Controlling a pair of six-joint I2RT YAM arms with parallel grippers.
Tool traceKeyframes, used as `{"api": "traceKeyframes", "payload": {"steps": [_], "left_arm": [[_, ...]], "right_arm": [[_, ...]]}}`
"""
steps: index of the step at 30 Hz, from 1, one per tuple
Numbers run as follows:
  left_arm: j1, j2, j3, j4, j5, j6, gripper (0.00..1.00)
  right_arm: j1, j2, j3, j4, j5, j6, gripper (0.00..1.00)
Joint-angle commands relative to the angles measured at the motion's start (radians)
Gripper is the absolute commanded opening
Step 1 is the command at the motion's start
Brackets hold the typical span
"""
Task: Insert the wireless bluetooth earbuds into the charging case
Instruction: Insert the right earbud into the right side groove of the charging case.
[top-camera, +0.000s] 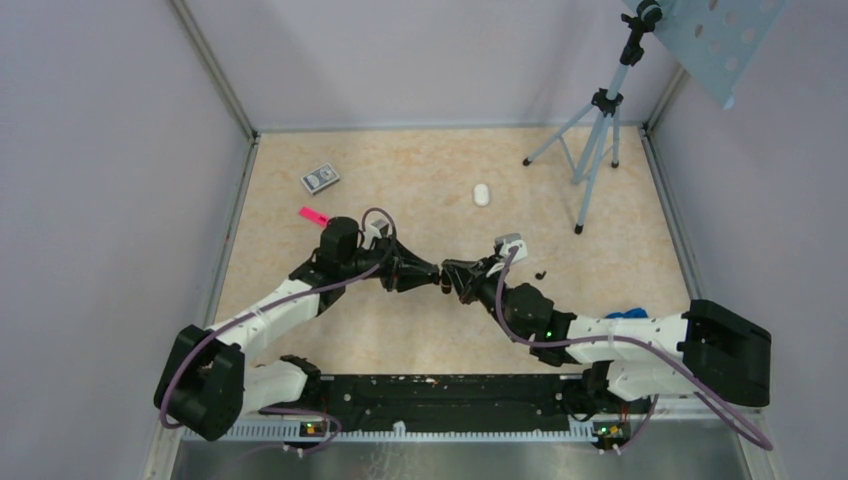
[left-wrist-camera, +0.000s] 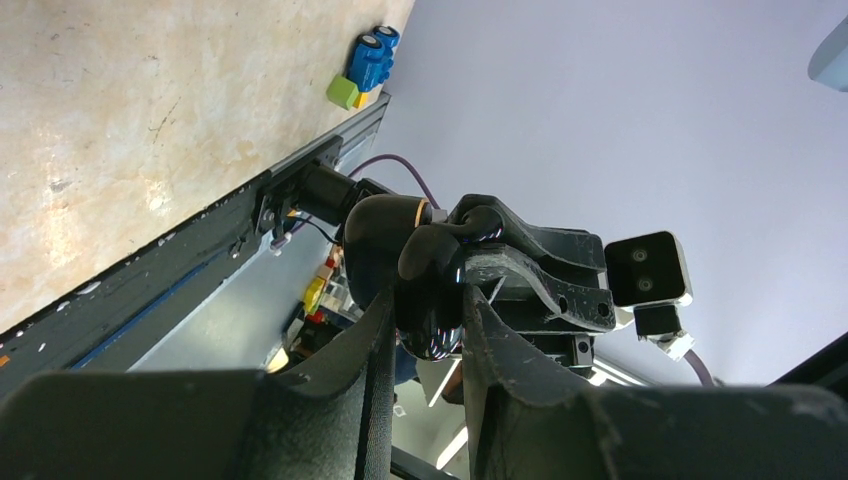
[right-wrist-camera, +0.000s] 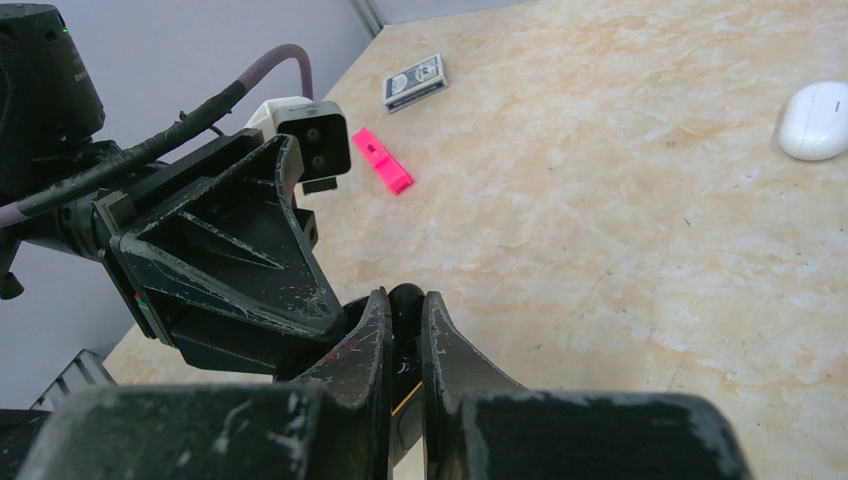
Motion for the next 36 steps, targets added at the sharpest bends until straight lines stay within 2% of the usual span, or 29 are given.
{"api": "traceKeyframes", "payload": {"steps": [1, 17, 29, 32, 36], "left_arm": [[-0.004, -0.01, -0.006, 0.083, 0.003, -0.015, 0.0], [-0.005, -0.017, -0.034, 0.137, -0.015, -0.021, 0.0], [-0.004, -0.041, -0.036, 0.157, -0.04, 0.009, 0.0], [-0.005, -0.028, -0.029, 0.2, -0.015, 0.013, 0.0], [-0.004, -0.018, 0.004, 0.176, -0.011, 0.042, 0.0]], "right_arm": [[0.01, -0.017, -0.008, -0.01, -0.018, 0.022, 0.0], [0.01, -0.054, -0.041, -0.077, -0.076, 0.094, 0.0], [0.012, -0.083, -0.05, -0.144, -0.007, 0.155, 0.0], [0.011, -0.075, -0.047, -0.149, -0.012, 0.159, 0.0], [0.01, -0.062, -0.039, -0.147, -0.019, 0.159, 0.0]]}}
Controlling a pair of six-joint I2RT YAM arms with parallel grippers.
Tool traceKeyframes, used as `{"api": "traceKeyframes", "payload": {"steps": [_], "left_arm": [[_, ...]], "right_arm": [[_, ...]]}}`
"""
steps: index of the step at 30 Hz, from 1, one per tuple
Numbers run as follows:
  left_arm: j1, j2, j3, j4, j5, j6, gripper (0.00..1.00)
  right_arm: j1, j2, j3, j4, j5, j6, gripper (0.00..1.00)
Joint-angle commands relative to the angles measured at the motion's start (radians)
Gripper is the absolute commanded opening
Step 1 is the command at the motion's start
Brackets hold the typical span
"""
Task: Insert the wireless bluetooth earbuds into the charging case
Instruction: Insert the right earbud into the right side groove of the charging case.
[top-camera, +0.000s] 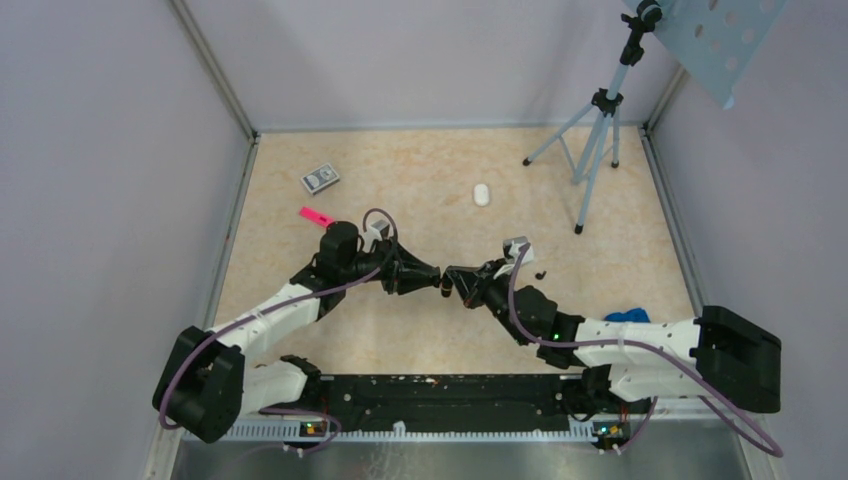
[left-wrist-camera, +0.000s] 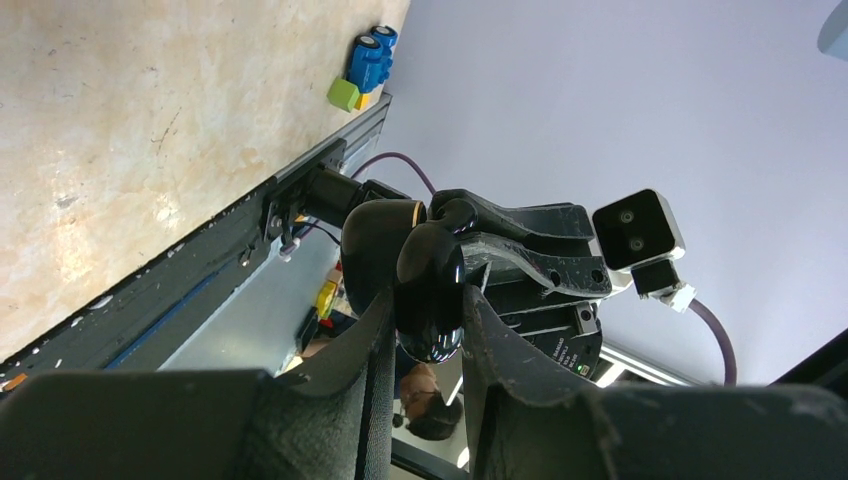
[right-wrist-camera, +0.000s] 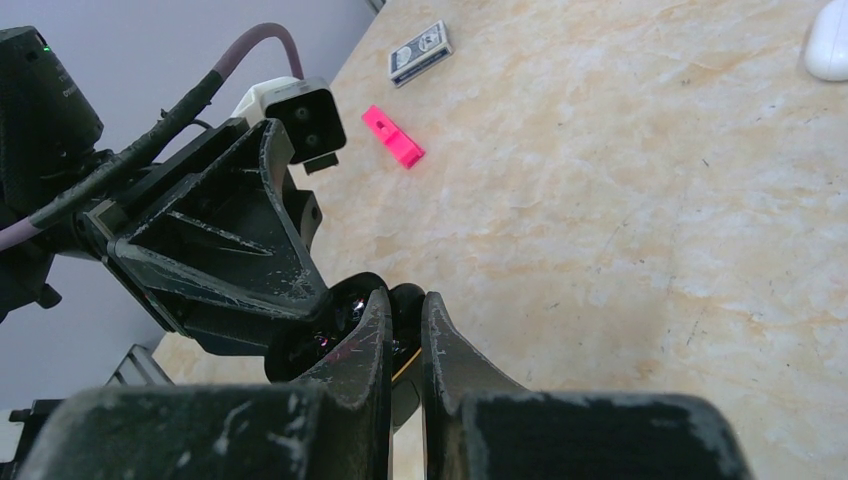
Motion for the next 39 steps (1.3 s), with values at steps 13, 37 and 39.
{"api": "traceKeyframes", "payload": {"steps": [13, 37, 39], "left_arm": [[0.006, 0.021, 0.16, -0.024, 0.044, 0.192, 0.0], [0.005, 0.059, 0.187, -0.06, 0.107, 0.393, 0.0], [0.005, 0.064, 0.189, -0.059, 0.113, 0.414, 0.0]], "right_arm": [[0.011, -0.089, 0.059, -0.138, -0.023, -0.039, 0.23], [0.01, -0.352, 0.216, -0.465, 0.163, -0.178, 0.68], [0.008, -0.387, 0.218, -0.503, 0.219, -0.185, 0.7]]}}
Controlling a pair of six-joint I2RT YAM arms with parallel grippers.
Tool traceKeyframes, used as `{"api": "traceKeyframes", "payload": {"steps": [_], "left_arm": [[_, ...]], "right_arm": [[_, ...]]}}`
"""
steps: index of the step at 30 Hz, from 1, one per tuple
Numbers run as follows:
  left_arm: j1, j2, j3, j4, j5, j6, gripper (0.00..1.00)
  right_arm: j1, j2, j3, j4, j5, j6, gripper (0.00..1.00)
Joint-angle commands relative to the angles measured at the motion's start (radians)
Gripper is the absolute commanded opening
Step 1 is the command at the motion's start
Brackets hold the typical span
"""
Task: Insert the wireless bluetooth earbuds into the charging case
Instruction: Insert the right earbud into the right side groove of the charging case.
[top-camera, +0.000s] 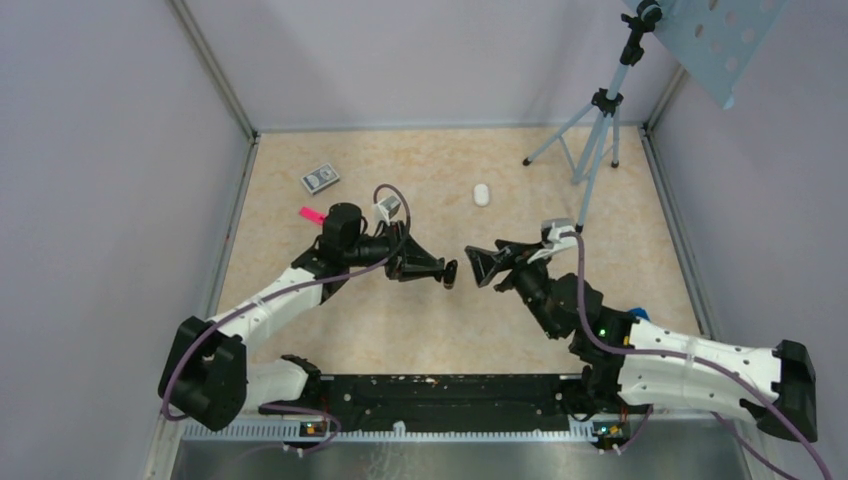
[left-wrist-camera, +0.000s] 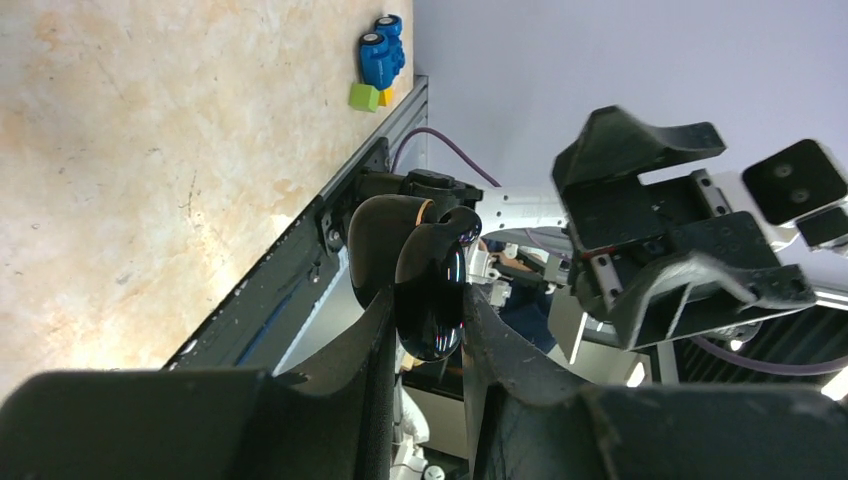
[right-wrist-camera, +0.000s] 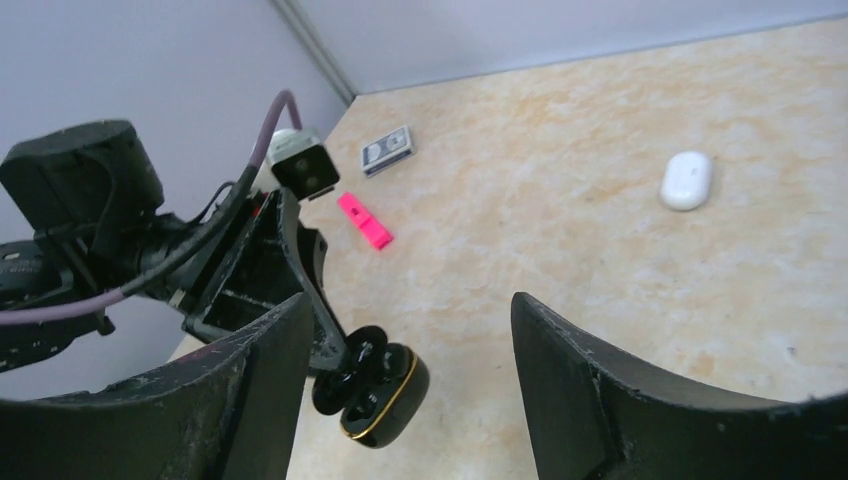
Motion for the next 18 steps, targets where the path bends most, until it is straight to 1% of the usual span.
{"api": "traceKeyframes", "payload": {"steps": [1, 3, 6, 10, 13, 18], "left_arm": [[0.004, 0.011, 0.045, 0.016, 0.038, 0.086, 0.0], [0.003, 0.017, 0.054, 0.014, 0.043, 0.104, 0.0], [0.004, 0.028, 0.073, 0.011, 0.054, 0.12, 0.0], [0.005, 0.041, 0.102, -0.021, 0.062, 0.153, 0.0], [0.004, 0.045, 0.113, -0.034, 0.064, 0.166, 0.0], [0.004, 0.045, 0.111, -0.032, 0.06, 0.166, 0.0]], "right_arm": [[0.005, -0.088, 0.053, -0.116, 0.14, -0.051, 0.71], [-0.005, -0.104, 0.069, -0.162, 0.162, -0.038, 0.7], [-0.025, -0.106, 0.1, -0.279, 0.15, 0.034, 0.68], [-0.039, -0.075, 0.135, -0.445, 0.071, 0.094, 0.58], [-0.041, -0.052, 0.146, -0.489, 0.009, 0.124, 0.57], [-0.041, 0.003, 0.163, -0.499, -0.075, 0.126, 0.61]]}}
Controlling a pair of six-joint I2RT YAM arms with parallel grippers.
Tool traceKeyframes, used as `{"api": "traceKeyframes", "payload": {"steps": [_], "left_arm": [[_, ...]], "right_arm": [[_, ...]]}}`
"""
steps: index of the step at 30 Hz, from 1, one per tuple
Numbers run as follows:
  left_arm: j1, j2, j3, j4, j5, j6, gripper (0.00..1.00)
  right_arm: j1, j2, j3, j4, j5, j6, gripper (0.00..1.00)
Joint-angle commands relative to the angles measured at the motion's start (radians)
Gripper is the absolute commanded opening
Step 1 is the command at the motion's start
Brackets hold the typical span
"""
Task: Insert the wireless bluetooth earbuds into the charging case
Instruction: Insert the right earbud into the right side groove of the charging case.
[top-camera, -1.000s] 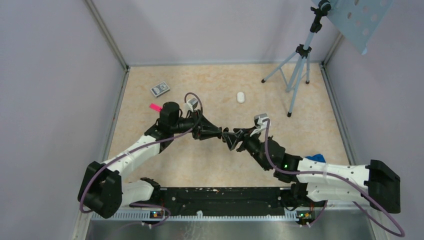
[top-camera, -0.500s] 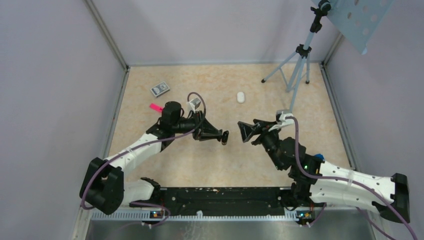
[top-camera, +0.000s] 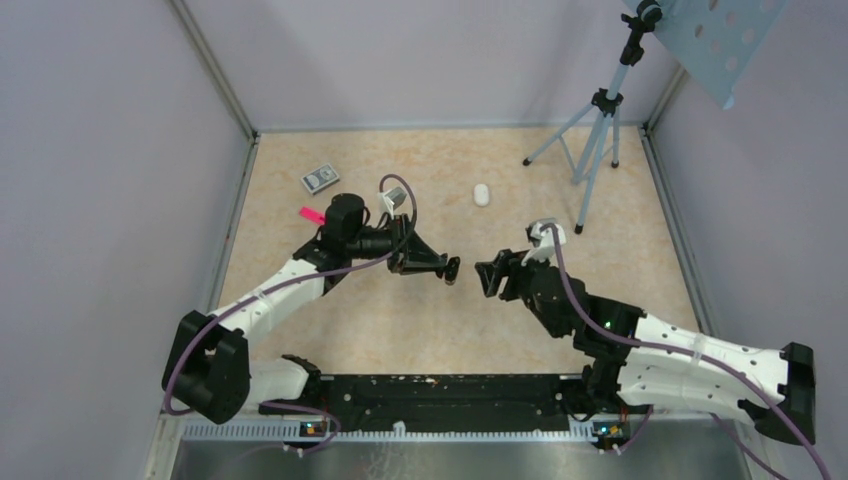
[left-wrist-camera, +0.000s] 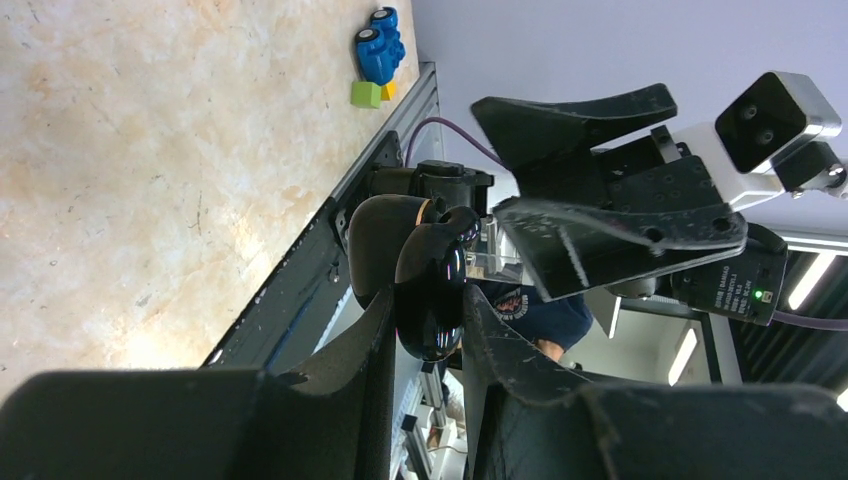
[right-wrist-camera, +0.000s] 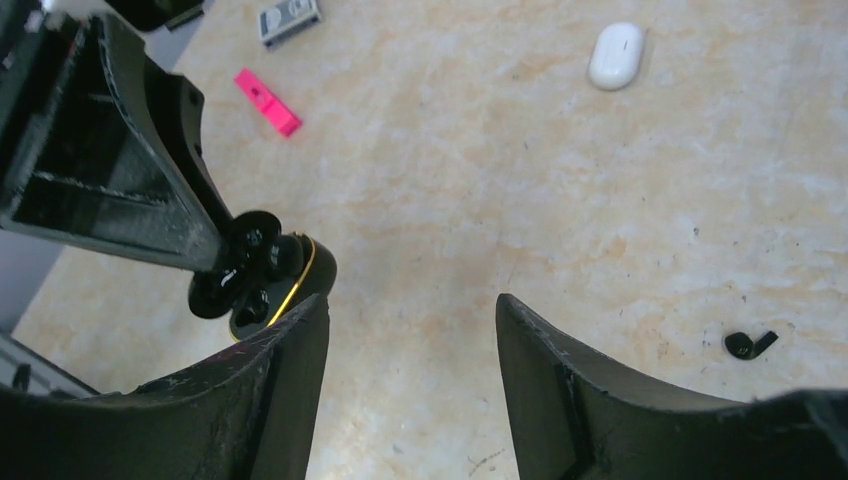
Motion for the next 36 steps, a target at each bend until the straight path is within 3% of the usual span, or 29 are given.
{"api": "traceKeyframes", "payload": {"steps": [1, 10, 15, 36], "left_arm": [[0.003, 0.003, 0.033, 0.014, 0.013, 0.03, 0.0], [0.004, -0.005, 0.028, 0.015, 0.014, 0.027, 0.0], [0.003, -0.004, 0.021, 0.022, 0.011, 0.019, 0.0], [0.003, -0.002, 0.02, 0.01, 0.005, 0.014, 0.0]], "right_arm": [[-0.004, 0.048, 0.066, -0.045, -0.099, 0.018, 0.61], [-0.025, 0.073, 0.069, 0.014, -0.059, 0.011, 0.62], [-0.109, 0.077, 0.074, 0.03, -0.143, -0.002, 0.62], [-0.11, 0.154, 0.078, 0.109, -0.272, -0.057, 0.62]]}}
